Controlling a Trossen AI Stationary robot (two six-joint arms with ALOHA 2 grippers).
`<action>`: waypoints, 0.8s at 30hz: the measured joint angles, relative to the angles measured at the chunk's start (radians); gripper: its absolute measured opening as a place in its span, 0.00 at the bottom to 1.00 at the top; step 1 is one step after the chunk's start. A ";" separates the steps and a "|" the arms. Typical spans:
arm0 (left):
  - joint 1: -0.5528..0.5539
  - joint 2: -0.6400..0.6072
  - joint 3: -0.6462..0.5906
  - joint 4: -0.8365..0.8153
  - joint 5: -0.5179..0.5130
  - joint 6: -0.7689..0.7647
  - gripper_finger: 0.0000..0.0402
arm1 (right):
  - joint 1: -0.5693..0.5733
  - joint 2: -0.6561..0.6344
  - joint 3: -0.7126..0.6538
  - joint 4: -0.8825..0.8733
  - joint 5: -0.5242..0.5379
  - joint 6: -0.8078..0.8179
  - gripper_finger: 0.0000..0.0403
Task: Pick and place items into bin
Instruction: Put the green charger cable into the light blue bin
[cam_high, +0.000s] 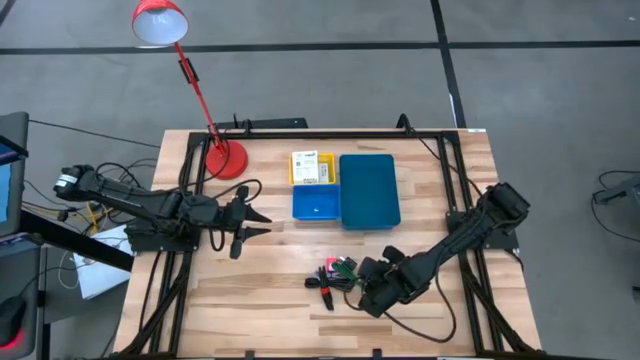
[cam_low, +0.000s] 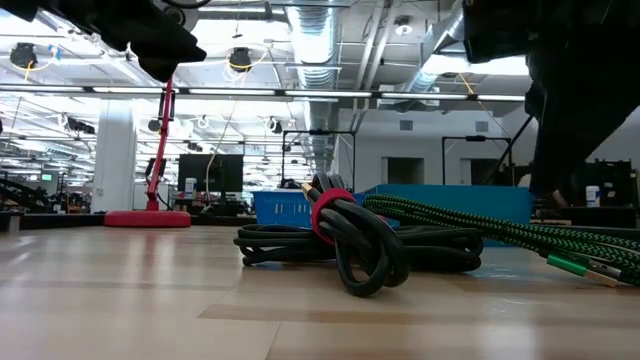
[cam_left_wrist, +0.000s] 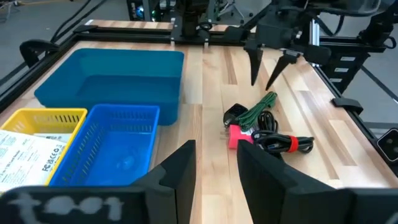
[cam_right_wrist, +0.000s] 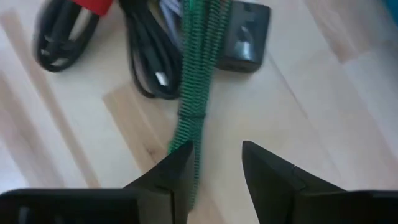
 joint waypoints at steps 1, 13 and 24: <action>0.000 0.000 0.000 -0.003 0.000 -0.002 0.26 | 0.000 0.003 0.001 0.022 -0.001 0.000 0.33; 0.000 0.000 0.001 -0.079 0.000 -0.018 0.26 | -0.009 0.003 0.003 0.138 -0.022 0.000 0.50; 0.000 0.000 0.001 -0.105 0.000 -0.045 0.26 | -0.014 0.003 0.003 0.143 -0.026 -0.002 0.54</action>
